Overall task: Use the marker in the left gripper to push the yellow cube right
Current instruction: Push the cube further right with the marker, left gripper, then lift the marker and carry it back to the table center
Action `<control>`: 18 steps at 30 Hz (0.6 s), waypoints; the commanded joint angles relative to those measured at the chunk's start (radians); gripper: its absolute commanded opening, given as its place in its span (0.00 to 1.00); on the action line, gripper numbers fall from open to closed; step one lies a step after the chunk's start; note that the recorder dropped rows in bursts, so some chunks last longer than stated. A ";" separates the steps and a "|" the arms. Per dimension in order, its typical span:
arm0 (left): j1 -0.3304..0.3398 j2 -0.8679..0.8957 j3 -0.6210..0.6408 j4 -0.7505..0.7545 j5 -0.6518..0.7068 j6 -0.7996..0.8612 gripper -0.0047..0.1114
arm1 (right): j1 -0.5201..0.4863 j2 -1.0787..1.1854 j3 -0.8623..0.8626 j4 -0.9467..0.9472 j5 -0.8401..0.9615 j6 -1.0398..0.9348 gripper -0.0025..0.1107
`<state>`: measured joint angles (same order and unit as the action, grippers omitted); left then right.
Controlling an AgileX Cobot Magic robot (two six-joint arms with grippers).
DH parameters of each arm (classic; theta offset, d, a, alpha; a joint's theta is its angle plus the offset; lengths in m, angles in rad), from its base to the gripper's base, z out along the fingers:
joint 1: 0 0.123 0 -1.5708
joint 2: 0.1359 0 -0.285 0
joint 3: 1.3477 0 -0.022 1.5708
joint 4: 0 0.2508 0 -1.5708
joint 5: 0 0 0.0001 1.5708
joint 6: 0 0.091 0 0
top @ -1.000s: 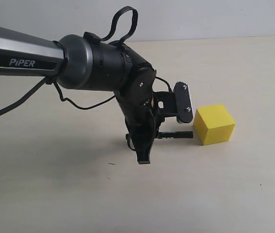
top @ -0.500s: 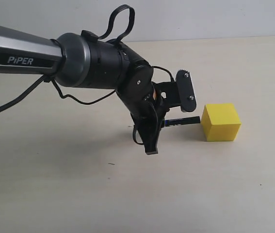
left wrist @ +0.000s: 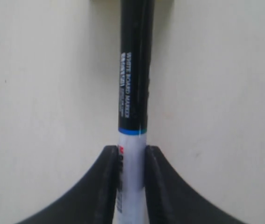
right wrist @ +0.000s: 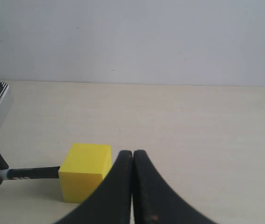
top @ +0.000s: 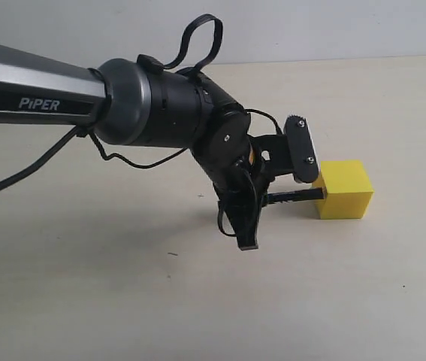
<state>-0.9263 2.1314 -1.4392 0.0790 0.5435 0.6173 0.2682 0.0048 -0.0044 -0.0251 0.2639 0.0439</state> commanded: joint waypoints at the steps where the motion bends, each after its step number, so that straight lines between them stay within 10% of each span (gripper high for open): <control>1: -0.019 -0.005 -0.006 -0.011 -0.022 -0.011 0.04 | -0.006 -0.005 0.004 0.001 -0.004 -0.005 0.02; 7: 0.029 -0.028 -0.006 -0.009 0.024 -0.210 0.04 | -0.006 -0.005 0.004 0.001 -0.004 -0.005 0.02; 18: 0.173 -0.200 -0.006 -0.009 0.092 -1.203 0.04 | -0.006 -0.005 0.004 0.001 -0.004 -0.005 0.02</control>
<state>-0.7813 1.9695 -1.4415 0.0723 0.5956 -0.4103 0.2682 0.0048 -0.0044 -0.0251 0.2639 0.0439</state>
